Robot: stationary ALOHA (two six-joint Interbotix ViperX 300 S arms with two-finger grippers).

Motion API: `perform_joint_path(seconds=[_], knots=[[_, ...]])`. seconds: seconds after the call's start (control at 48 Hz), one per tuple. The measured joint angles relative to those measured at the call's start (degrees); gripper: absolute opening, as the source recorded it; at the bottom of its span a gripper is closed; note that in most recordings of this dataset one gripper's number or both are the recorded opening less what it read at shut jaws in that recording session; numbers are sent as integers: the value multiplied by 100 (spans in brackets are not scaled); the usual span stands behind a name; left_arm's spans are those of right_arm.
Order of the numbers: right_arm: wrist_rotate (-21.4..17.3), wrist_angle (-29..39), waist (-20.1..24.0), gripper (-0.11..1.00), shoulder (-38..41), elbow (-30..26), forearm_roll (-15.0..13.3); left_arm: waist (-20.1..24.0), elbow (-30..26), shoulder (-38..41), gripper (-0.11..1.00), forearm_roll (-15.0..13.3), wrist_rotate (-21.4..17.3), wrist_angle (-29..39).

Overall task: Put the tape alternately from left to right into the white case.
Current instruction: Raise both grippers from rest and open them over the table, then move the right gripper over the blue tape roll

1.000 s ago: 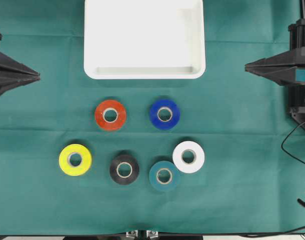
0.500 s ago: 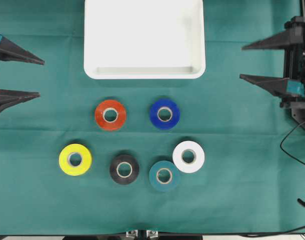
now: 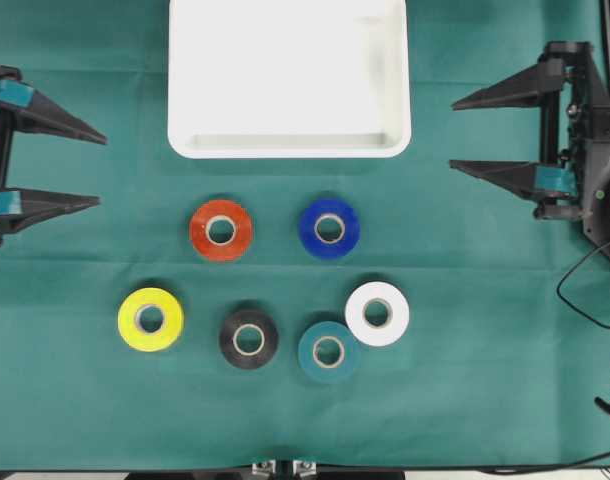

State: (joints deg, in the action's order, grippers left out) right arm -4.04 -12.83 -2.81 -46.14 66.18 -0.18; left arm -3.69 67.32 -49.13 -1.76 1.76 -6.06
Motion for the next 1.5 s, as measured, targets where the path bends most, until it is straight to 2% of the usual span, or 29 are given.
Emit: perform_joint_path(seconds=[0.354,0.604,0.771,1.125,1.5], knots=[[-18,272,-9,81,624,-334,0,9,-220,738,40,0,35,141],[-18,580,-9,81,1099,-580,0,35,-352,1195,40,-9,527,448],[-18,650,-9,81,1477,-729,0,35,-431,1582,40,0,694,633],[-114,1151,-9,81,2232,-1116,0,35,-844,2391,40,0,738,888],[-132,1389,70,81,2874,-1424,0,0,-1143,2698,40,-9,738,1433]])
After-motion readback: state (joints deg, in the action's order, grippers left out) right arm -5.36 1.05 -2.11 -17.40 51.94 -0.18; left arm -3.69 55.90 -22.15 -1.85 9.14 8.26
